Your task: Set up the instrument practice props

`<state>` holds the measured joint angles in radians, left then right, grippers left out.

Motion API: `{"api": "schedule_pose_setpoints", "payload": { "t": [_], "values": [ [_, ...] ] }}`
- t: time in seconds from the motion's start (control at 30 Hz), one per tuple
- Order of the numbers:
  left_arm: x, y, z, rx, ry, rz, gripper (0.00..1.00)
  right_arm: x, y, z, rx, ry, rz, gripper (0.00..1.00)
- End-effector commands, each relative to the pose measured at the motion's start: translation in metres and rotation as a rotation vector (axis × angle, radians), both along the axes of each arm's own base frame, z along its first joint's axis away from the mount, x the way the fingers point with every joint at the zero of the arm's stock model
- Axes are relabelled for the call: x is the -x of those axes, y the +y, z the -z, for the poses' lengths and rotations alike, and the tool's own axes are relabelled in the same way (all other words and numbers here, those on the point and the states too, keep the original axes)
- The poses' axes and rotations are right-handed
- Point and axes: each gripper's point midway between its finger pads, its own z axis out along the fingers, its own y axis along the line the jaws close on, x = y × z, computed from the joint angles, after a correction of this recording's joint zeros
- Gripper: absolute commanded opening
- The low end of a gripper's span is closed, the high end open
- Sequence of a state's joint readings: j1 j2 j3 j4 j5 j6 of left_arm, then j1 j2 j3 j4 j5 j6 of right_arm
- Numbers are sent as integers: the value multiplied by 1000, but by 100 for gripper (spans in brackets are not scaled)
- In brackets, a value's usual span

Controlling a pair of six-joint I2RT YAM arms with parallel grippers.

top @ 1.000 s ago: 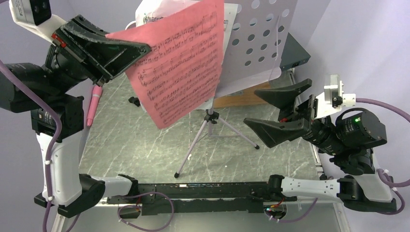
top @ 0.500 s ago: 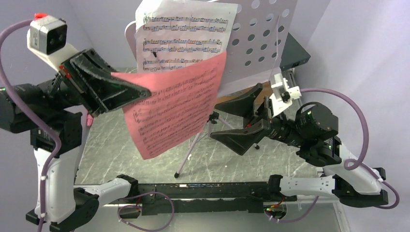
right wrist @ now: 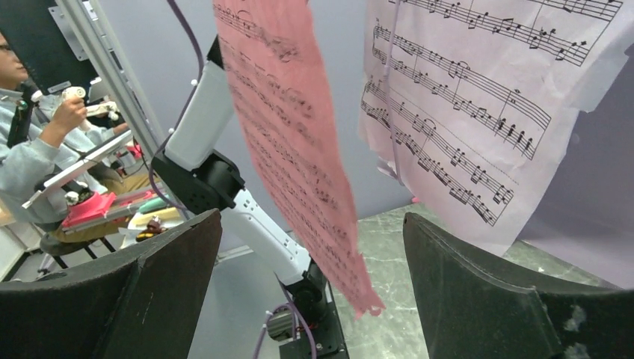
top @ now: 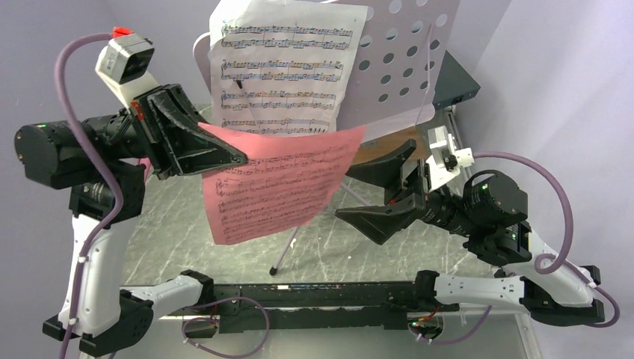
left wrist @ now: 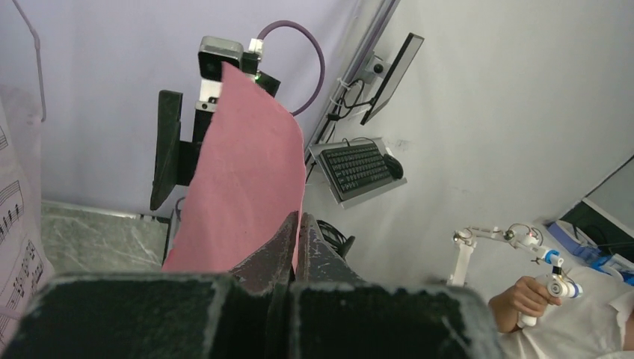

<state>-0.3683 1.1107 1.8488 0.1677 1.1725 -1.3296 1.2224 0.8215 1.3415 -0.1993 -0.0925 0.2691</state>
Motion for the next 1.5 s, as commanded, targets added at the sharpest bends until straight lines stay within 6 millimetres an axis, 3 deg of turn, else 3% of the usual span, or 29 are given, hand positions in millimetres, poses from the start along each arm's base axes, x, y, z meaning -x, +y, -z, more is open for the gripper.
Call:
{"api": "schedule_pose_setpoints", "payload": {
  "t": [0.0, 0.27, 0.33, 0.4, 0.43, 0.47, 0.5, 0.63, 0.67, 0.7, 0.8, 0.93, 1.13, 1.3, 1.47],
  "values": [
    [4, -1, 6, -33, -23, 59, 0, 1, 0, -5, -41, -28, -2, 92],
    [3, -5, 11, -51, -19, 105, 0, 18, 15, -11, -91, -75, -124, 78],
    [2, -9, 14, -65, -10, 119, 0, 21, 18, -13, -115, -85, -143, 69],
    [1, -14, 18, -83, 3, 143, 0, 23, 20, -16, -145, -97, -156, 51],
    [1, -19, 21, -95, 11, 162, 0, 22, 21, -17, -153, -102, -156, 36],
    [3, -23, 24, -107, 14, 189, 0, 21, 22, -17, -152, -103, -150, 16],
    [8, -29, 30, -129, 30, 228, 5, 16, 24, -15, -141, -100, -128, 0],
    [24, -37, 39, -172, -13, 310, 44, -3, 20, -11, -85, -94, -14, 0],
    [28, -36, 40, -176, -32, 309, 62, -8, 15, -10, -73, -91, 20, 0],
    [31, -33, 40, -181, -48, 297, 73, -12, 12, -7, -54, -87, 47, 0],
    [34, -25, 43, -177, -162, 198, 87, -17, -2, -7, -32, -87, 104, 0],
    [27, -20, 47, -192, -227, 60, 92, -21, -21, -14, -34, -85, 161, 0],
    [-18, -23, 65, -277, -279, -207, 95, -24, -30, -18, 2, -109, 197, 0],
    [-26, -15, 65, -283, -315, -296, 94, -22, -32, -19, 18, -133, 191, 0],
    [-26, -3, 71, -264, -337, -371, 88, 1, -25, -7, 120, -215, 55, 0]
  ]
}}
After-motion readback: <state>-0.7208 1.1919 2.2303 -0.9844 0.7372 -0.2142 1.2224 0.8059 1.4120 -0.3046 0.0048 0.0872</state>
